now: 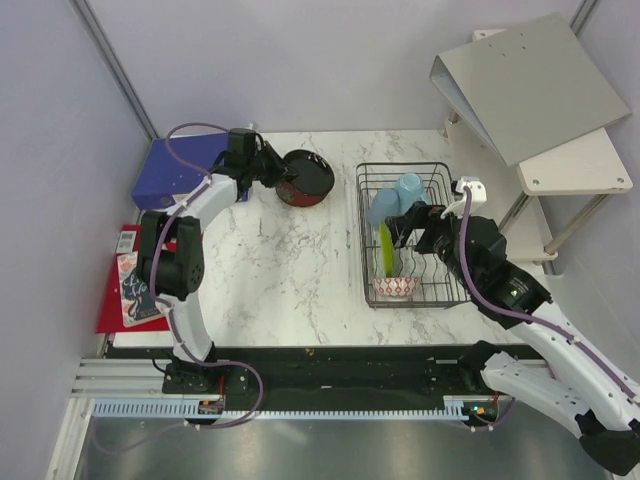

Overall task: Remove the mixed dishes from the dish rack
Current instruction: Place the plate at the center of the board, then pick up the plate from the dish rack.

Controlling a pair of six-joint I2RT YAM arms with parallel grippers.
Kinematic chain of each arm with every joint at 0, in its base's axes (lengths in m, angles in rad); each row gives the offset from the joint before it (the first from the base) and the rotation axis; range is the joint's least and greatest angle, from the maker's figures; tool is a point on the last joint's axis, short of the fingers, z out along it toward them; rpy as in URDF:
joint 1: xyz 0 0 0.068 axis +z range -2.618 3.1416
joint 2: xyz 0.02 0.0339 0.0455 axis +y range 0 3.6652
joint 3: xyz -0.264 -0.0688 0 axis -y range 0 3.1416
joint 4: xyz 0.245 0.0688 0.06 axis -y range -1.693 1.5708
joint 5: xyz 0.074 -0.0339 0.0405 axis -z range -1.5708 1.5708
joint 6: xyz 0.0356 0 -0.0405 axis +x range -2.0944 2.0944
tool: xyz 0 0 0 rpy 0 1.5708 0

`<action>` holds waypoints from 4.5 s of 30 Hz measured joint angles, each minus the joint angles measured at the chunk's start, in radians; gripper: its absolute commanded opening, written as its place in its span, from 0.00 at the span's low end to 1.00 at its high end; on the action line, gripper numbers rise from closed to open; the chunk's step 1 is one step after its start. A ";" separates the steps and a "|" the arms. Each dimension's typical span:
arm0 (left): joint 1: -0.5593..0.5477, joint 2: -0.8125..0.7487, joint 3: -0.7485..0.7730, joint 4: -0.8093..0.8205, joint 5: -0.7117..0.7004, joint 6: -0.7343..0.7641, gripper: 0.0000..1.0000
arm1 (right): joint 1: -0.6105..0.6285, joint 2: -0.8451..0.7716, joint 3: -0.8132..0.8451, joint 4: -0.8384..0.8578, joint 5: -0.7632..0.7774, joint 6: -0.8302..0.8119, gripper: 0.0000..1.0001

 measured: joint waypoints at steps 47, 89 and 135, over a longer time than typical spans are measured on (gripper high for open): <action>0.056 0.067 0.173 -0.502 -0.244 0.180 0.99 | 0.000 0.129 -0.019 -0.034 0.088 -0.052 0.95; -0.303 -0.792 -0.557 -0.336 -0.533 0.048 0.95 | 0.252 0.636 0.295 -0.391 0.600 -0.089 0.67; -0.304 -0.787 -0.623 -0.319 -0.527 0.024 0.93 | 0.320 0.793 0.361 -0.569 0.758 -0.026 0.00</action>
